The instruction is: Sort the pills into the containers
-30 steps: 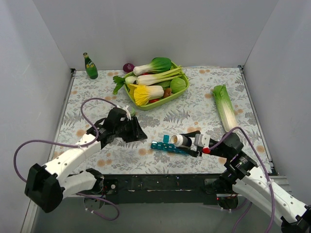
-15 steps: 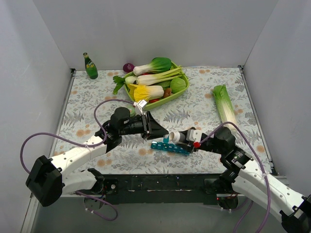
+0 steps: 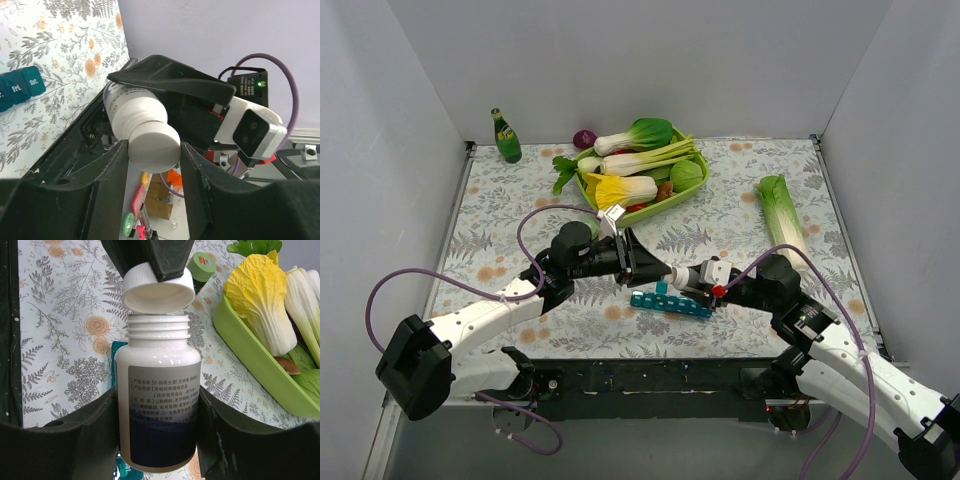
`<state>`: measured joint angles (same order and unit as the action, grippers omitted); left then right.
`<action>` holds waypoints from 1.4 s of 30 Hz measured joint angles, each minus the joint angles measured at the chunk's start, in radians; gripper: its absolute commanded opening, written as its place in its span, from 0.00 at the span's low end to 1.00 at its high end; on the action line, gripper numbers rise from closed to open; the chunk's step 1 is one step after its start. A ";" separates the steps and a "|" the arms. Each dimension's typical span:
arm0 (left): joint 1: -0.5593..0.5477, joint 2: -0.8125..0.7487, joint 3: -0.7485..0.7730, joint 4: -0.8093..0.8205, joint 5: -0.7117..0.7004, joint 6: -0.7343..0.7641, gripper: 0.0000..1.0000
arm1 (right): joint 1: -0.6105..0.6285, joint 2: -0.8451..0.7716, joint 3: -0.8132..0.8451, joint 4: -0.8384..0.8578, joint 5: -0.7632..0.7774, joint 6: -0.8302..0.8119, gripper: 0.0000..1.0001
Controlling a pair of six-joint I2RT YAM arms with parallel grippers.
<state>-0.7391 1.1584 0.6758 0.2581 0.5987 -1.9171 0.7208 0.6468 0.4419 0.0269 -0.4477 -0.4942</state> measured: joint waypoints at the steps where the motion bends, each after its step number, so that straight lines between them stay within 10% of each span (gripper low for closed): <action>1: 0.000 0.000 0.000 -0.008 -0.004 0.003 0.12 | 0.000 0.003 0.003 -0.004 0.000 -0.001 0.07; 27: -0.034 0.033 0.014 -0.078 -0.054 0.008 0.08 | 0.009 0.054 0.022 -0.037 0.000 0.000 0.06; 42: -0.054 0.161 0.236 -0.399 -0.074 0.176 0.06 | 0.013 0.094 0.056 -0.138 0.059 -0.053 0.05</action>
<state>-0.7933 1.3193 0.9119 -0.1410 0.5251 -1.7412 0.7341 0.7406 0.4976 -0.1108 -0.3889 -0.5468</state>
